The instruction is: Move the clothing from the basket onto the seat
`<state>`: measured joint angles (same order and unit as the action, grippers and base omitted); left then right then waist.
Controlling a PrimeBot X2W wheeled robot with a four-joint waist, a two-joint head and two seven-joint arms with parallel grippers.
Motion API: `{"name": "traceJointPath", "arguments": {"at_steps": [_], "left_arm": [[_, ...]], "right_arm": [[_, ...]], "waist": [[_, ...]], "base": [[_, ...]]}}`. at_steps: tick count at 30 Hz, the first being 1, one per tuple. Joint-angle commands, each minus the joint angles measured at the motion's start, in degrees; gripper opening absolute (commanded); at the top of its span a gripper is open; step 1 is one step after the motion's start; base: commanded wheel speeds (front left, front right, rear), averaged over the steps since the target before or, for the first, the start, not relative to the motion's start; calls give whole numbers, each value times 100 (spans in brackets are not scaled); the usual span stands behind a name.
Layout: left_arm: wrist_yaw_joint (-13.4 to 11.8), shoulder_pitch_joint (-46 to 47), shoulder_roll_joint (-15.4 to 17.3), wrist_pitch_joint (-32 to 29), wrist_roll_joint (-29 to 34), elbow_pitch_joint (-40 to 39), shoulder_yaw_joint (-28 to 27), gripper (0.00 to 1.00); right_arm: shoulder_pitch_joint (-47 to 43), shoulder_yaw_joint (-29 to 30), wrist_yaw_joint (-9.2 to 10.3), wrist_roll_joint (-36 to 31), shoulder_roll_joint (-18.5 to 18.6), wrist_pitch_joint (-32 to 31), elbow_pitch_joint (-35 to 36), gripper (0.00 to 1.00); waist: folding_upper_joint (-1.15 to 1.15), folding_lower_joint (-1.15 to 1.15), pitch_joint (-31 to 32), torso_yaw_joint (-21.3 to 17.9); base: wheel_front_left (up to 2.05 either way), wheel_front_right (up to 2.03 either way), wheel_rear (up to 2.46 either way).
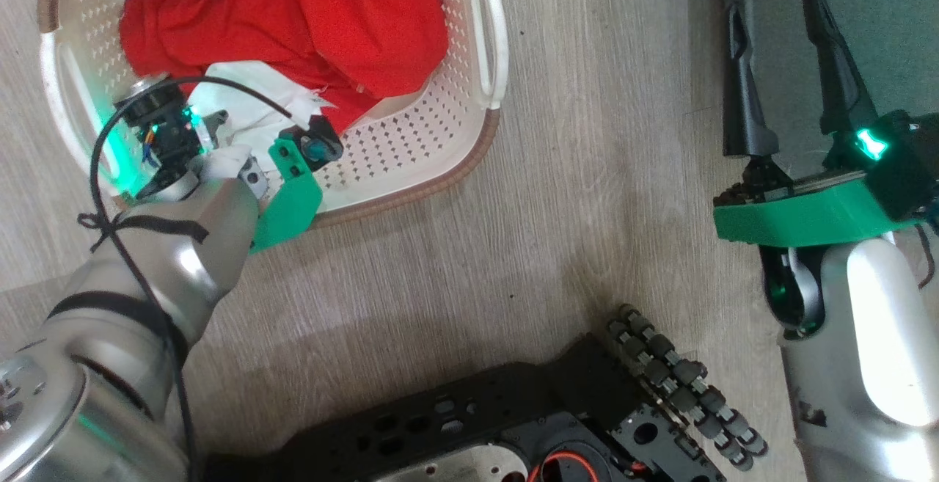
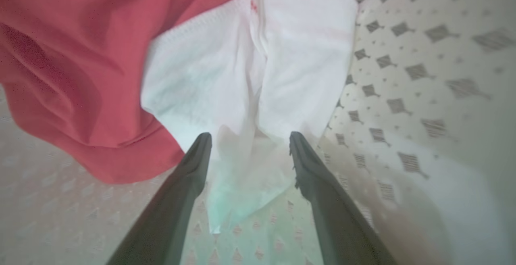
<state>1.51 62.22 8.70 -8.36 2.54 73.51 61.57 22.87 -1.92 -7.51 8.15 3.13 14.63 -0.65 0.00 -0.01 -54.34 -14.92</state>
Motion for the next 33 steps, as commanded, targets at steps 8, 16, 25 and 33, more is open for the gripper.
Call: {"name": "traceJointPath", "arguments": {"at_steps": [8, 16, 25, 33], "left_arm": [[-231, 98, 37, -39, 83, 30, 124, 100], [-208, 201, -79, -32, 3, 30, 159, 100], [-119, 299, -220, -272, 13, 33, 330, 100], [35, 376, -266, -509, -24, 36, 442, 0]], "right_arm": [[-436, -22, 2, 31, -25, 37, 348, 100], [-565, 74, 2, -6, -25, 37, 507, 100], [-644, 37, 2, 19, -25, 37, 660, 100], [-510, -29, 2, 51, -25, 37, 629, 100]], "waist": [[0, 1, -83, 110], [0, 1, -187, 224], [0, 1, -256, 360], [0, 1, -203, 366]], "base": [[0, 0, 0], [0, 0, 0], [0, 0, 0], [0, 0, 0]]}}
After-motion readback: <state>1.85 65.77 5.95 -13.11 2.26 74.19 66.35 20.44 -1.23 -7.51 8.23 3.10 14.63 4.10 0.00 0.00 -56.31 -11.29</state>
